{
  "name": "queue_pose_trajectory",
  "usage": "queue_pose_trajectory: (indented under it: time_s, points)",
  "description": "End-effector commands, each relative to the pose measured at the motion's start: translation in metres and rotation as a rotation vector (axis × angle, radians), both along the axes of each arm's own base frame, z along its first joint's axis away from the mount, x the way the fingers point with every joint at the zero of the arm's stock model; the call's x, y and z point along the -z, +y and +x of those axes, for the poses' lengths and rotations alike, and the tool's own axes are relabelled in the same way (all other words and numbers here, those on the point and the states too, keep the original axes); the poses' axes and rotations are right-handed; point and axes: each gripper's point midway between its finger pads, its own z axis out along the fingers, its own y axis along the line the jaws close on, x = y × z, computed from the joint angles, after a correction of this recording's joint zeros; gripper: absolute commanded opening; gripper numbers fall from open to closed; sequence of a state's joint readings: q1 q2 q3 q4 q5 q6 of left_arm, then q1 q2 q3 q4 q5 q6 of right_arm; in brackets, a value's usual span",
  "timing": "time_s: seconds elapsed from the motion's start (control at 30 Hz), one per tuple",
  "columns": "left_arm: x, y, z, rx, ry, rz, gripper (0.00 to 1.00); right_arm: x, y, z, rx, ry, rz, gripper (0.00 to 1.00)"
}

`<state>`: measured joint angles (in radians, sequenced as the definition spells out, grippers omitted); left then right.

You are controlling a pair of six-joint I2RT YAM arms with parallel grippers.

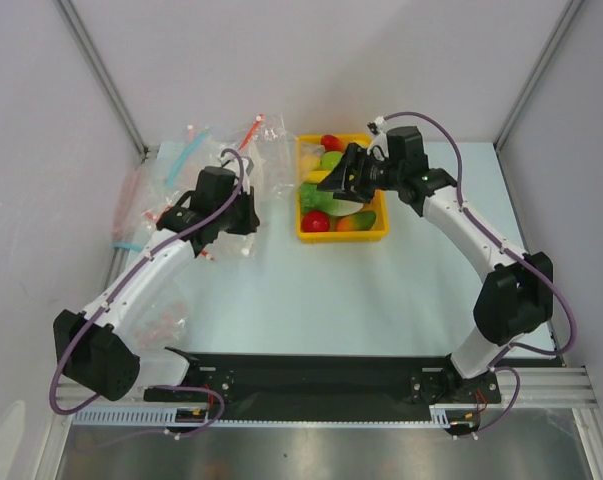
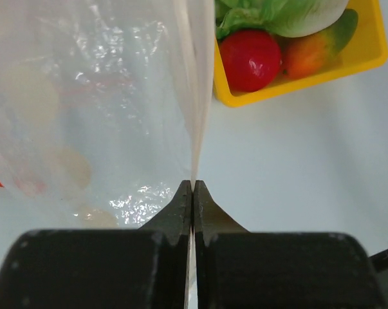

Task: Place the food in the zip-top bag and seal the zipper
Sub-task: Open the zipper of the food storage bag at the center of the board.

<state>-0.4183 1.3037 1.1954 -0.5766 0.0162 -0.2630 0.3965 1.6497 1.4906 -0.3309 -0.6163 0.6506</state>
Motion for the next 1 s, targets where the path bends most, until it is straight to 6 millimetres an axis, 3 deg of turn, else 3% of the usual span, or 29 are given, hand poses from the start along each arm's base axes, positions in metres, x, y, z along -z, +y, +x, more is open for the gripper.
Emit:
queue_pose_trajectory:
  time_s: [0.0, 0.13, 0.3, 0.7, 0.97]
  points:
    - [-0.012, -0.021, -0.005, 0.035, -0.017, -0.129, 0.01, -0.027, -0.003, -0.008, 0.019, -0.07, 0.045, 0.72]
    - [0.0, -0.036, -0.014, 0.064, 0.026, -0.224, 0.03, -0.017, -0.003, -0.011, 0.03, -0.041, 0.048, 0.73]
    - [0.002, -0.048, -0.018, 0.091, 0.044, -0.28, 0.04, -0.002, 0.004, -0.017, 0.027, -0.007, 0.052, 0.74]
    - [0.002, -0.069, -0.025, 0.165, 0.073, -0.349, 0.03, 0.005, 0.048, -0.015, -0.019, -0.01, 0.065, 0.64]
    - [0.002, -0.072, -0.031, 0.2, 0.063, -0.304, 0.03, 0.014, 0.066, -0.013, -0.042, 0.007, 0.048, 0.61]
